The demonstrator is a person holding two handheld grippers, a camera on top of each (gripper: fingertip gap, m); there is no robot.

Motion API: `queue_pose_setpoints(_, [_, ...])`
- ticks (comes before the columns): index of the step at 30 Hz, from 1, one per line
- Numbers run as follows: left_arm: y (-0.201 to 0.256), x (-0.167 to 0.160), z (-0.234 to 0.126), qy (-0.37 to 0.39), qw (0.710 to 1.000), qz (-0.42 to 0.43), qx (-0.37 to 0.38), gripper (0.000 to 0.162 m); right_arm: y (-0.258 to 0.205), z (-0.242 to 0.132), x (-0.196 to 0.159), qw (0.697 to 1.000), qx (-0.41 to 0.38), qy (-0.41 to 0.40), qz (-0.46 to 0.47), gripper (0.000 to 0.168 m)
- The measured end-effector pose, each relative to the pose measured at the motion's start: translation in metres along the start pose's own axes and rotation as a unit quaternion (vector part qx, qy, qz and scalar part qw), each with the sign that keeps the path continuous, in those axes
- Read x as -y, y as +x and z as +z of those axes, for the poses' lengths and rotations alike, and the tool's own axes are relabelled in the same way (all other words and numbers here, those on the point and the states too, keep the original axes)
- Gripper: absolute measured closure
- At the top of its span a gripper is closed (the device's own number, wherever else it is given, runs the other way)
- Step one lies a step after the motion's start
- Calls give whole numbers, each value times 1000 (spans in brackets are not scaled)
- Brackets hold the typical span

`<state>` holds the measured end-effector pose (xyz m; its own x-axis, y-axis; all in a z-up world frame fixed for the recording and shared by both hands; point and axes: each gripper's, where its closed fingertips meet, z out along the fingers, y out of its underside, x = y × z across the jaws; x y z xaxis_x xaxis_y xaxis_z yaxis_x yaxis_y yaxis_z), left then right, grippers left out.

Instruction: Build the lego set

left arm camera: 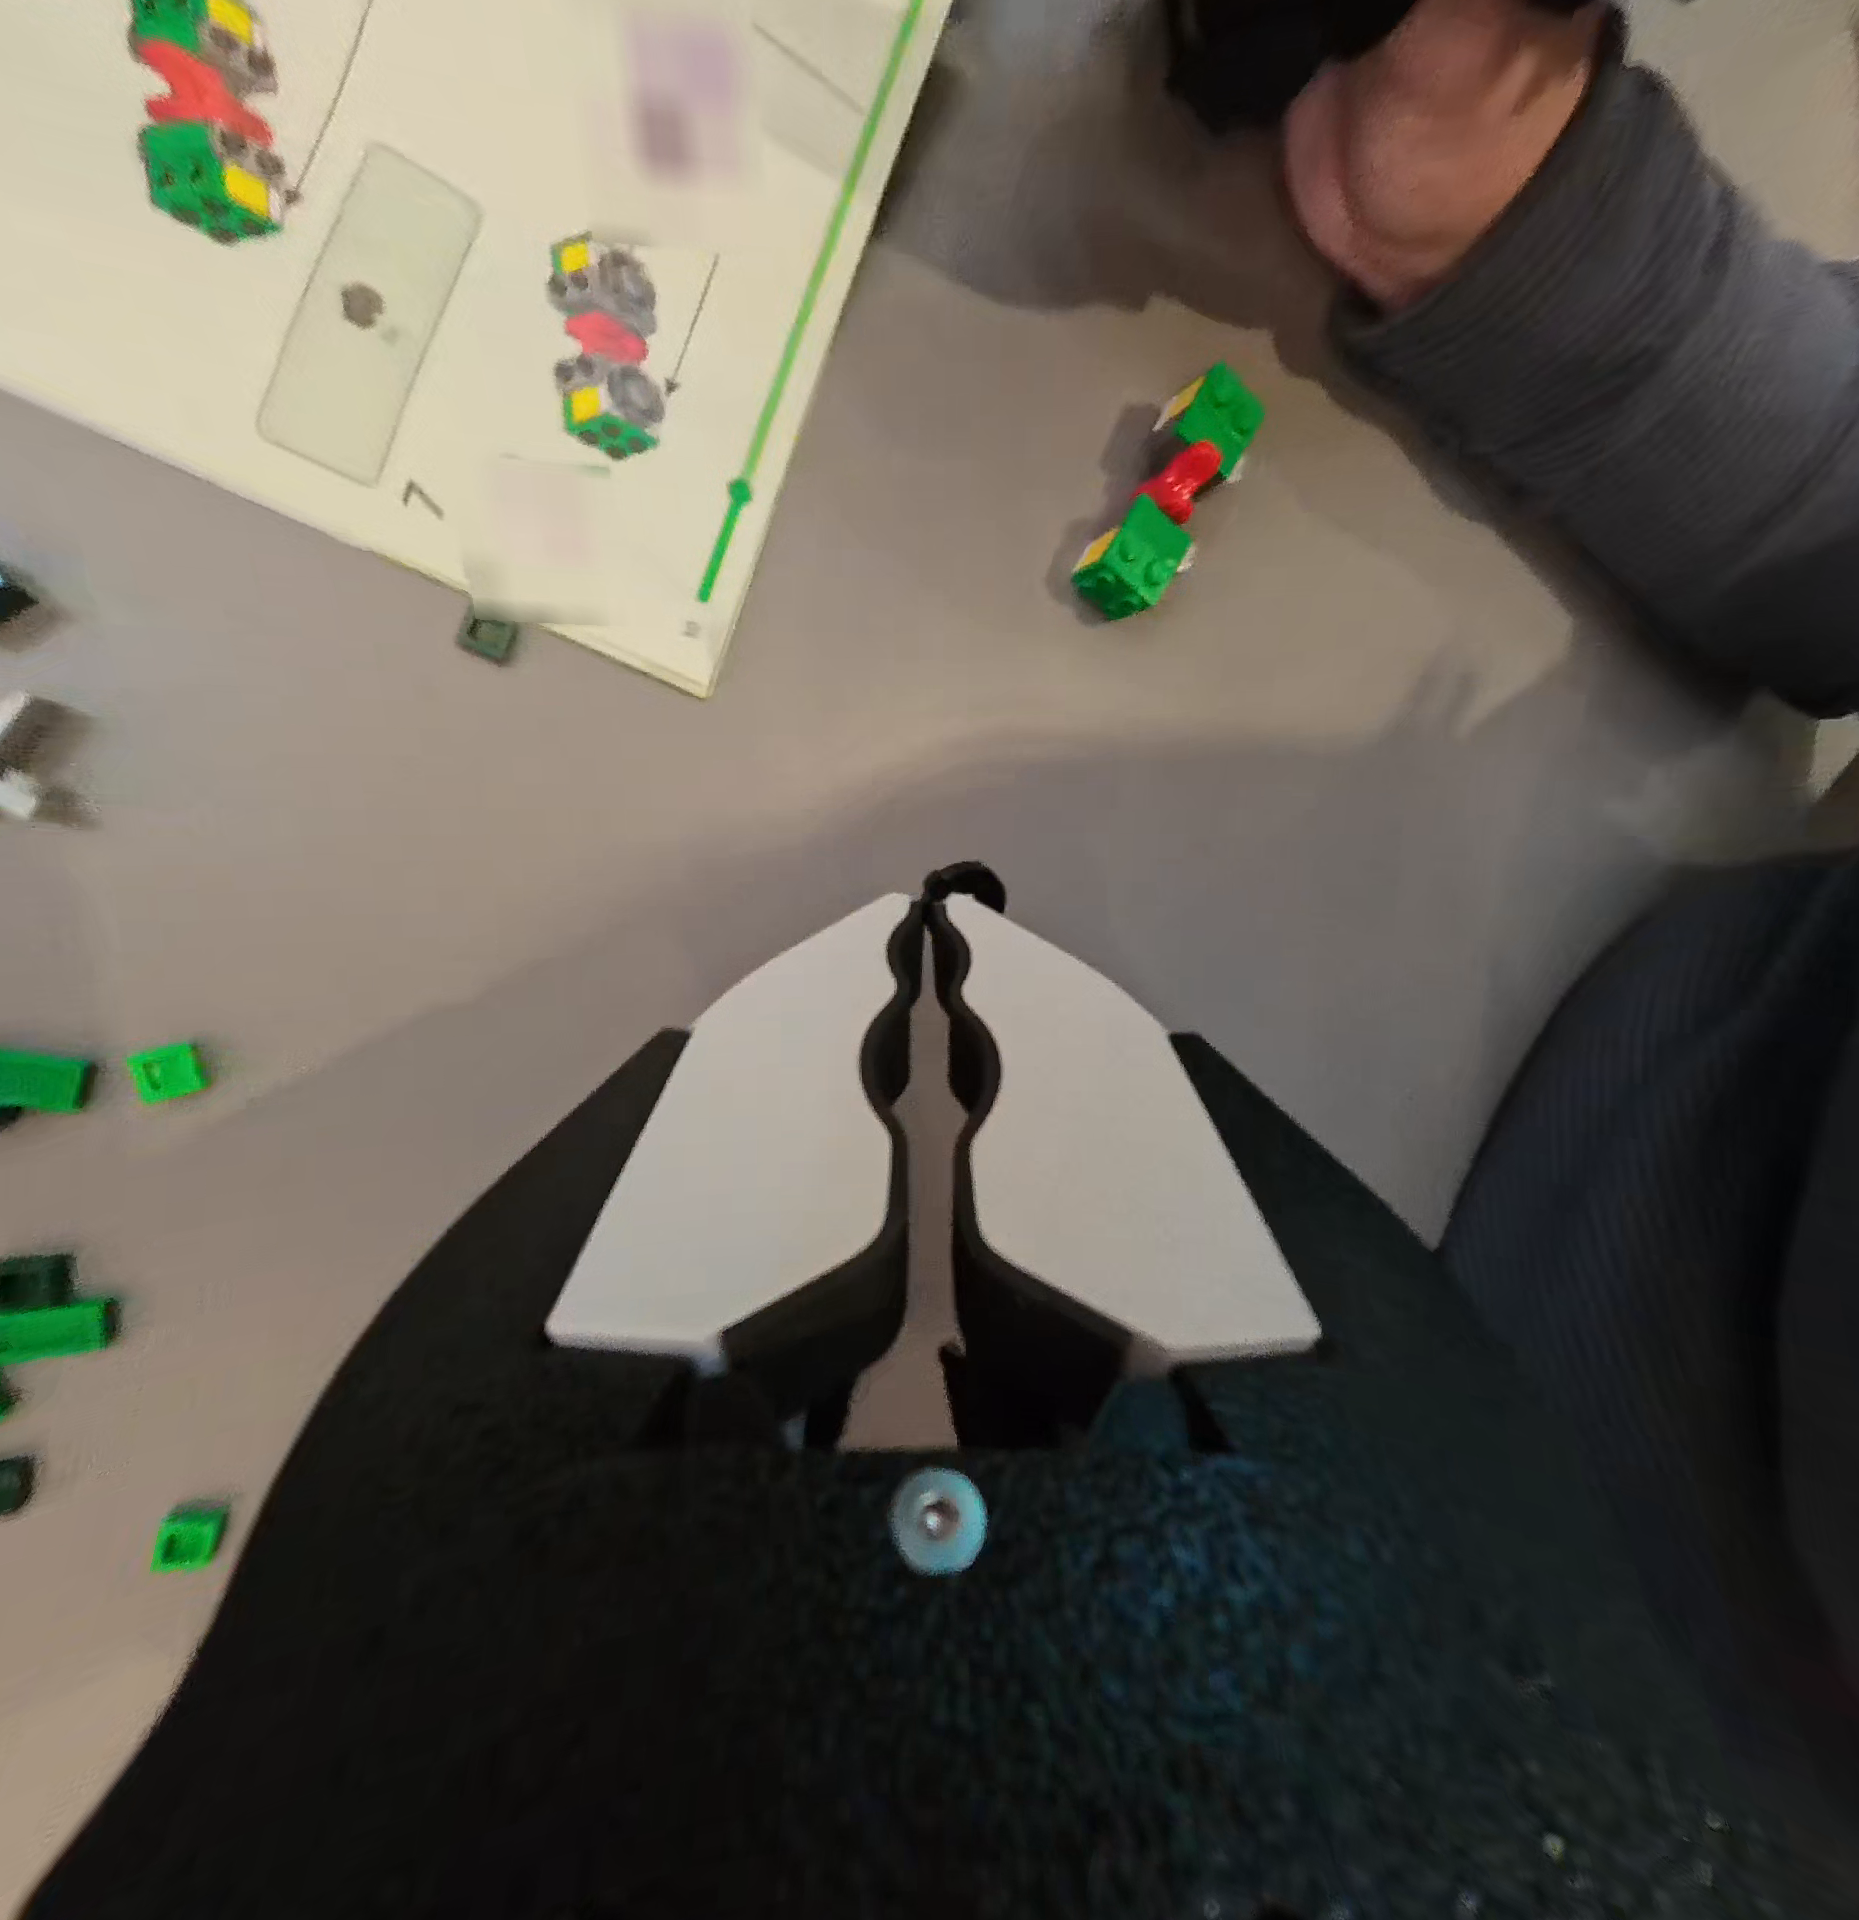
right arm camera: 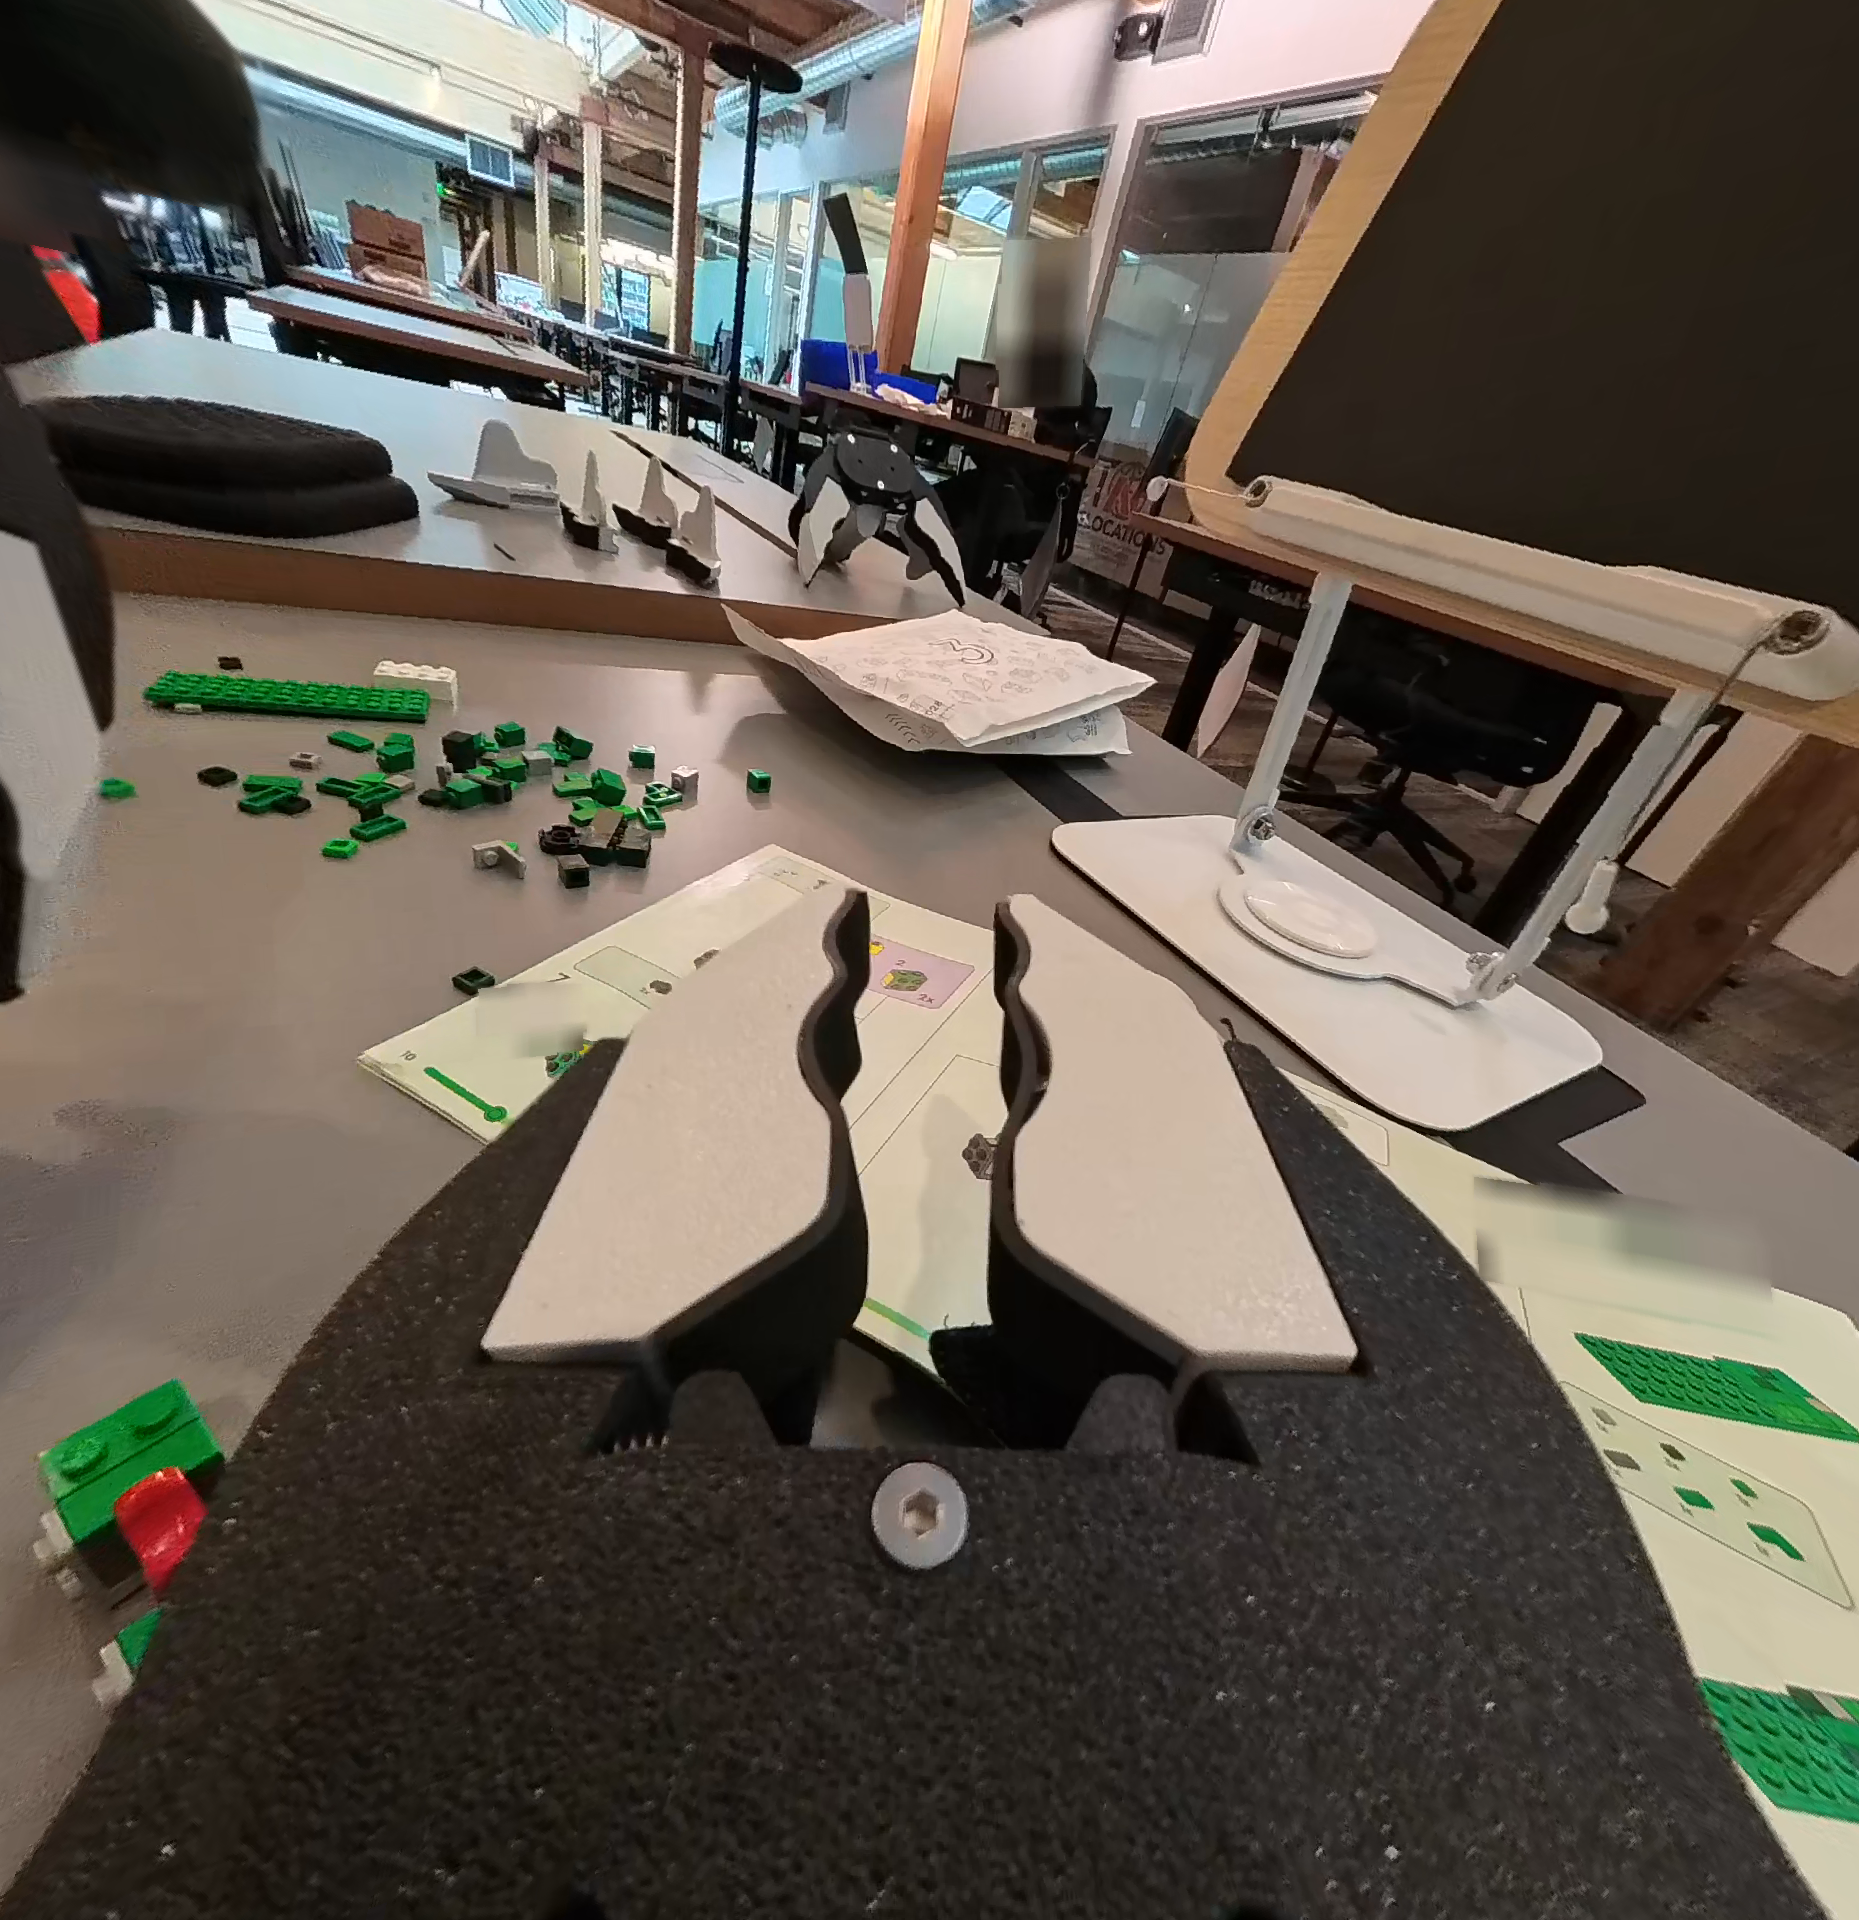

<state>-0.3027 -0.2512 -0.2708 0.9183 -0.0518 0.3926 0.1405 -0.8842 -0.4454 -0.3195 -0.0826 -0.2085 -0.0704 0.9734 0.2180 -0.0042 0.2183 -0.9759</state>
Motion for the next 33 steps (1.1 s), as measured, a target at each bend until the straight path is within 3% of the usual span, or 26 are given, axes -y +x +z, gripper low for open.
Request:
queue_pose_setpoints(3, [-10, -10, 6, -13, 999, -3, 40, 155, 1, -1, 0, 1000, -7, -1, -7, 147])
queue_pose_setpoints(5, [-12, -11, 9, -9, 999, 1, 45, 129, 1, -1, 0, 1000, -9, -2, -8, 147])
queue_pose_setpoints(8, [-15, 2, -1, 50, 998, 9, 45, 116, 3, -2, 0, 1000, -14, -1, -6, 147])
queue_pose_setpoints(12, [-63, 37, -40, 170, 976, 3, 134, 123, 3, -1, -1, 1000, -11, -4, -3, 147])
queue_pose_setpoints(19, [-141, 42, -33, 100, 961, 12, 256, 133, -1, -1, -2, 1000, -3, -8, -11, 148])
queue_pose_setpoints(24, [-153, 45, -25, 98, 962, -11, 255, 141, 0, -1, -2, 1000, -4, -7, -7, 148])
queue_pose_setpoints(33, [-161, 47, -17, 83, 968, -20, 234, 136, 0, 0, -2, 1000, -3, -8, -7, 148])
